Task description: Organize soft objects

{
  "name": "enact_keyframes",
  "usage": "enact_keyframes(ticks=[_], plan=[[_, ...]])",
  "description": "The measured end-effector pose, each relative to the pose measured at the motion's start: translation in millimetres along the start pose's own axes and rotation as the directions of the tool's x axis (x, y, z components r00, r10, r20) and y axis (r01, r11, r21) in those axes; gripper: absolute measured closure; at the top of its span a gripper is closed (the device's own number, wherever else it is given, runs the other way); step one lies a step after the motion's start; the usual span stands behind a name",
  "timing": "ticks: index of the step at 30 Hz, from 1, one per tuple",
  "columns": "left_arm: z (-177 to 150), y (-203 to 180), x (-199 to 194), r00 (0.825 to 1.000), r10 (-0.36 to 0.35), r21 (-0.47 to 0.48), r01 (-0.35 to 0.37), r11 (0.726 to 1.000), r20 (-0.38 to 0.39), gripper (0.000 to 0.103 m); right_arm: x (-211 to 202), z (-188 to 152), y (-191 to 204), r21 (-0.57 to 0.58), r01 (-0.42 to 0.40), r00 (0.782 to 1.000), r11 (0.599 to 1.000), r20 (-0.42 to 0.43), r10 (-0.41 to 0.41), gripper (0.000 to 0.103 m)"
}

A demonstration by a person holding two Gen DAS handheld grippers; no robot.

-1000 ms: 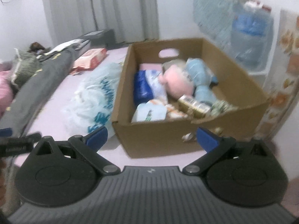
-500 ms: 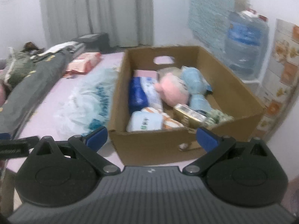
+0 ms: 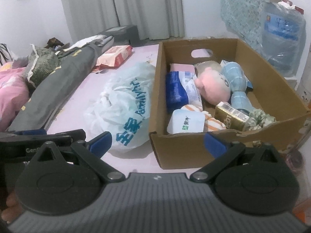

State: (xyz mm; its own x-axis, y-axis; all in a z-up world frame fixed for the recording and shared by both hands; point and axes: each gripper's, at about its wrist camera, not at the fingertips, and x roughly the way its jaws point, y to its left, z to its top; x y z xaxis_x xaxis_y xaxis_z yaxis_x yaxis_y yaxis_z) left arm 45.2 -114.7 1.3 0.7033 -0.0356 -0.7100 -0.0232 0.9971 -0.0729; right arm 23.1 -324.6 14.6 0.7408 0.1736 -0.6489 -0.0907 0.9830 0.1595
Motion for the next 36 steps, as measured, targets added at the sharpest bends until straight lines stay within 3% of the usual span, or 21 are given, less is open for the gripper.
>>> enact_keyframes(ticks=[14,36], plan=[[1,-6,1,1.0,0.003,0.013,-0.003,1.0,-0.002,0.0,14,3,-12,-0.001,0.047,0.999,0.999,-0.021,-0.047,0.001],[1,-1,-6,1.0,0.004,0.005,-0.004,1.0,0.007,0.0,12,4,-9,-0.015,0.053,0.998,0.998,-0.018,-0.054,0.001]])
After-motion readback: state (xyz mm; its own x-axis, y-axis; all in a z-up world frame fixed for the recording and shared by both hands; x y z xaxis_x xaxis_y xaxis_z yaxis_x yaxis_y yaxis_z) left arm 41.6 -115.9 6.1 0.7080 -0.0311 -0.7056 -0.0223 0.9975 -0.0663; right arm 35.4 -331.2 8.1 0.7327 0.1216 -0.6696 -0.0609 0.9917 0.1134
